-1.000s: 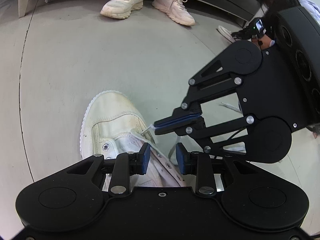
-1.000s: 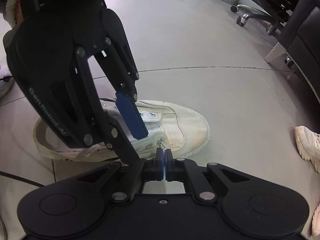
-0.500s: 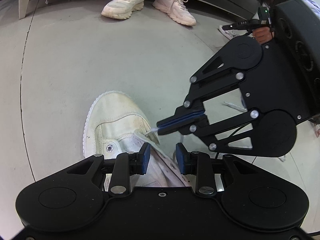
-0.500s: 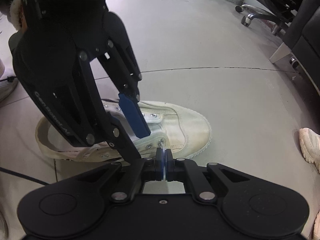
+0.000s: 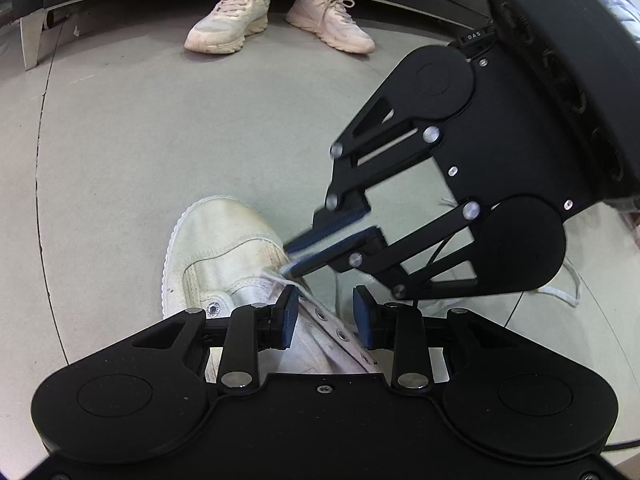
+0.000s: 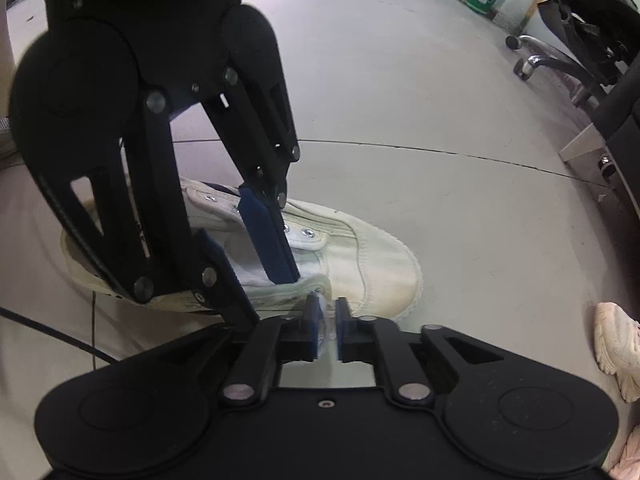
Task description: Lace up shoes with both hands
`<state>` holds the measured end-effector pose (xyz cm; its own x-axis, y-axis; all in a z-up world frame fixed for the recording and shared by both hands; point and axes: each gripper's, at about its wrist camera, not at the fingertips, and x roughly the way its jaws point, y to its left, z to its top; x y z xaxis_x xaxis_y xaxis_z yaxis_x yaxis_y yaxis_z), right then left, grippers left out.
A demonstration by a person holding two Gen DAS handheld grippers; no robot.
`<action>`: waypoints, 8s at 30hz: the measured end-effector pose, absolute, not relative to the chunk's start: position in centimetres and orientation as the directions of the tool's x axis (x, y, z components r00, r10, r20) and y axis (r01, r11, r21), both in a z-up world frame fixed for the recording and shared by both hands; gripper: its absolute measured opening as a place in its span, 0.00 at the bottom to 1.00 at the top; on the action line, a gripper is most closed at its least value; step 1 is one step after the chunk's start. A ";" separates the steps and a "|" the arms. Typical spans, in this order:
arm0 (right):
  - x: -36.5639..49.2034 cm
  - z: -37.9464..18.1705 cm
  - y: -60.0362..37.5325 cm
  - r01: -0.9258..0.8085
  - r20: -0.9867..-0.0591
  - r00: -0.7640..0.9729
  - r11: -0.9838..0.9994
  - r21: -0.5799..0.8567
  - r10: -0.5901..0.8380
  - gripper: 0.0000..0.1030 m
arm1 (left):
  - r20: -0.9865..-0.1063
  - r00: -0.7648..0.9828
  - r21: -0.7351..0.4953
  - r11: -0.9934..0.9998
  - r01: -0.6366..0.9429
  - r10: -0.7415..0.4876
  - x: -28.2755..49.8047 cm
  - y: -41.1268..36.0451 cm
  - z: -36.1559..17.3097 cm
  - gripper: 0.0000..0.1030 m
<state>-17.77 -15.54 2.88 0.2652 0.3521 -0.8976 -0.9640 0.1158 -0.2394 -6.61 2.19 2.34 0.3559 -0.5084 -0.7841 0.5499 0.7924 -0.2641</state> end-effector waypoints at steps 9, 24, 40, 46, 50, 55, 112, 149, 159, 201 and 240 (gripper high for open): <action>-16.0 6.6 -16.0 -0.945 -0.858 0.261 0.297 -0.134 0.443 0.21 | -0.777 0.355 -0.250 0.772 0.584 -0.520 -7.9 1.5 2.5 0.31; -15.5 2.6 -10.7 -0.990 -0.981 0.037 -0.124 -0.061 0.190 0.15 | -0.775 0.355 -0.192 0.730 0.656 -0.523 -9.7 -0.1 1.8 0.39; -16.4 2.3 -11.5 -0.975 -0.989 -0.003 -0.221 -0.030 0.151 0.12 | -0.770 0.345 -0.185 0.706 0.684 -0.536 -9.9 0.3 1.3 0.40; -17.1 2.0 -12.1 -0.984 -0.985 0.016 -0.175 -0.046 0.169 0.06 | -0.766 0.346 -0.195 0.709 0.678 -0.542 -10.2 0.7 1.0 0.39; -17.2 1.9 -12.6 -0.992 -0.979 0.056 -0.098 -0.076 0.198 0.02 | -0.762 0.355 -0.194 0.714 0.673 -0.541 -10.3 1.1 1.1 0.39; -16.8 2.0 -13.9 -0.996 -0.964 0.059 0.075 -0.041 0.258 0.02 | -0.741 0.413 -0.184 0.751 0.634 -0.530 -9.8 2.0 2.6 0.38; -19.2 1.6 -18.9 -0.598 -0.885 0.292 0.791 0.128 0.364 0.05 | -0.702 0.415 -0.211 0.726 0.654 -0.578 -6.5 5.1 1.1 0.22; -23.0 3.7 -13.9 -0.829 -0.776 0.494 0.480 -0.286 0.392 0.06 | -0.661 0.500 -0.188 0.769 0.611 -0.559 -9.3 8.6 6.6 0.01; -22.9 1.8 -13.3 -0.862 -0.786 0.482 0.370 -0.346 0.388 0.03 | -0.658 0.512 -0.192 0.781 0.594 -0.551 -9.5 8.9 6.9 0.01; -20.1 0.4 -11.8 -0.854 -0.865 0.410 0.455 -0.253 0.288 0.04 | -0.800 0.488 -0.085 0.872 0.483 -0.348 -9.8 7.8 4.1 0.03; -13.4 -0.9 -9.7 -0.807 -0.961 0.096 0.586 0.078 0.259 0.03 | -0.799 0.466 -0.159 0.880 0.447 -0.381 -8.5 8.7 3.5 0.03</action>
